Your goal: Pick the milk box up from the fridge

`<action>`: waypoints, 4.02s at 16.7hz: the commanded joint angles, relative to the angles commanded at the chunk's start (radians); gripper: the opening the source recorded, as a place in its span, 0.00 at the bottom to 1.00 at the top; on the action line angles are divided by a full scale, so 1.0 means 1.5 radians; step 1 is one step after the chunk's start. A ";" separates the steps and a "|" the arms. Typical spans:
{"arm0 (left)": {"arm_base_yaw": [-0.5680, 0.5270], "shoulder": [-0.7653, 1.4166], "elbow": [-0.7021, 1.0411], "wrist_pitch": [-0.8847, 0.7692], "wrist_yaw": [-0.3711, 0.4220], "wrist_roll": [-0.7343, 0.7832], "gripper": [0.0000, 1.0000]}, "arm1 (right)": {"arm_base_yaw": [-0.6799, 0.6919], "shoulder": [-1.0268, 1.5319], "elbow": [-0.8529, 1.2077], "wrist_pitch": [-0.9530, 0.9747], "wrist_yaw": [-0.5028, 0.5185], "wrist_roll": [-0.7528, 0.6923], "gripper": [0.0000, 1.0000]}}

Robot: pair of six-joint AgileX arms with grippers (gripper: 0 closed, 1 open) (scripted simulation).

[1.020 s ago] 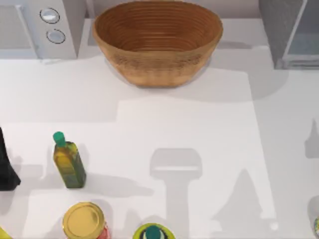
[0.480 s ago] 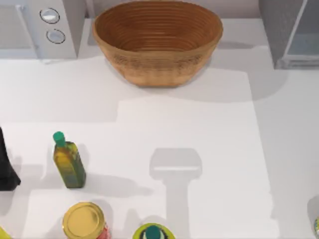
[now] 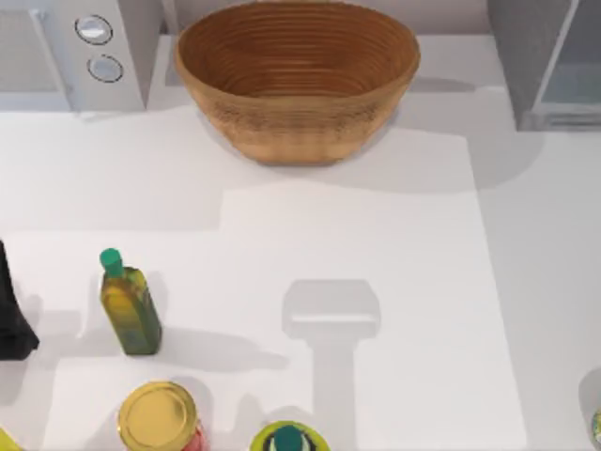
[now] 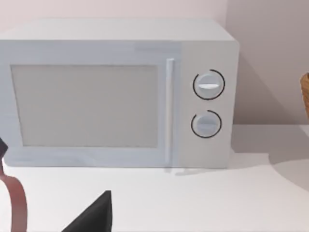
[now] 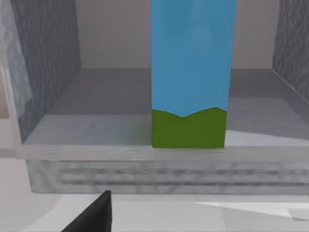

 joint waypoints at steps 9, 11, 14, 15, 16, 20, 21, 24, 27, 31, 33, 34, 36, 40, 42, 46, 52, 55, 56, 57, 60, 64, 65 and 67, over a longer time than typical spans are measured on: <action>0.000 0.000 0.000 0.000 0.000 0.000 1.00 | 0.075 0.096 0.189 -0.110 0.083 -0.002 1.00; 0.000 0.000 0.000 0.000 0.000 0.000 1.00 | 0.105 0.120 0.293 -0.145 0.096 -0.002 1.00; 0.000 0.000 0.000 0.000 0.000 0.000 1.00 | 0.144 0.167 0.410 -0.217 0.137 -0.003 1.00; 0.000 0.000 0.000 0.000 0.000 0.000 1.00 | 0.158 0.182 0.436 -0.239 0.154 -0.003 1.00; 0.000 0.000 0.000 0.000 0.000 0.000 1.00 | 0.169 0.196 0.455 -0.254 0.171 -0.004 1.00; 0.000 0.000 0.000 0.000 0.000 0.000 1.00 | 0.177 0.209 0.473 -0.267 0.187 -0.004 1.00; 0.000 0.000 0.000 0.000 0.000 0.000 1.00 | 0.177 0.209 0.473 -0.267 0.187 -0.004 1.00; 0.000 0.000 0.000 0.000 0.000 0.000 1.00 | 0.176 0.214 0.482 -0.272 0.187 -0.004 1.00; 0.000 0.000 0.000 0.000 0.000 0.000 1.00 | 0.184 0.250 0.548 -0.302 0.195 -0.005 1.00; 0.000 0.000 0.000 0.000 0.000 0.000 1.00 | 0.197 0.298 0.648 -0.352 0.208 -0.005 1.00; 0.000 0.000 0.000 0.000 0.000 0.000 1.00 | 0.199 0.304 0.660 -0.360 0.210 -0.005 1.00; 0.000 0.000 0.000 0.000 0.000 0.000 1.00 | 0.199 0.304 0.660 -0.360 0.210 -0.005 1.00; 0.000 0.000 0.000 0.000 0.000 0.000 1.00 | 0.199 0.304 0.660 -0.360 0.210 -0.005 1.00; 0.000 0.000 0.000 0.000 0.000 0.000 1.00 | 0.199 0.304 0.660 -0.360 0.210 -0.005 0.70; 0.000 0.000 0.000 0.000 0.000 0.000 1.00 | 0.199 0.304 0.660 -0.360 0.210 -0.005 0.55; 0.000 0.000 0.000 0.000 0.000 0.000 1.00 | 0.199 0.304 0.660 -0.360 0.210 -0.005 0.25; 0.000 0.000 0.000 0.000 0.000 0.000 1.00 | 0.199 0.304 0.660 -0.360 0.210 -0.005 0.00; 0.000 0.000 0.000 0.000 0.000 0.000 1.00 | 0.199 0.304 0.660 -0.360 0.210 -0.005 0.00; 0.000 0.000 0.000 0.000 0.000 0.000 1.00 | 0.199 0.304 0.660 -0.360 0.210 -0.005 0.00; 0.000 0.000 0.000 0.000 0.000 0.000 1.00 | 0.199 0.304 0.660 -0.360 0.210 -0.005 0.00; 0.000 0.000 0.000 0.000 0.000 0.000 1.00 | 0.197 0.292 0.661 -0.371 0.210 -0.004 0.00; 0.000 0.000 0.000 0.000 0.000 0.000 1.00 | 0.197 0.252 0.670 -0.424 0.209 -0.004 0.00; 0.000 0.000 0.000 0.000 0.000 0.000 1.00 | 0.197 0.240 0.673 -0.441 0.209 -0.004 0.00; 0.000 0.000 0.000 0.000 0.000 0.000 1.00 | 0.197 0.218 0.680 -0.466 0.209 -0.004 0.00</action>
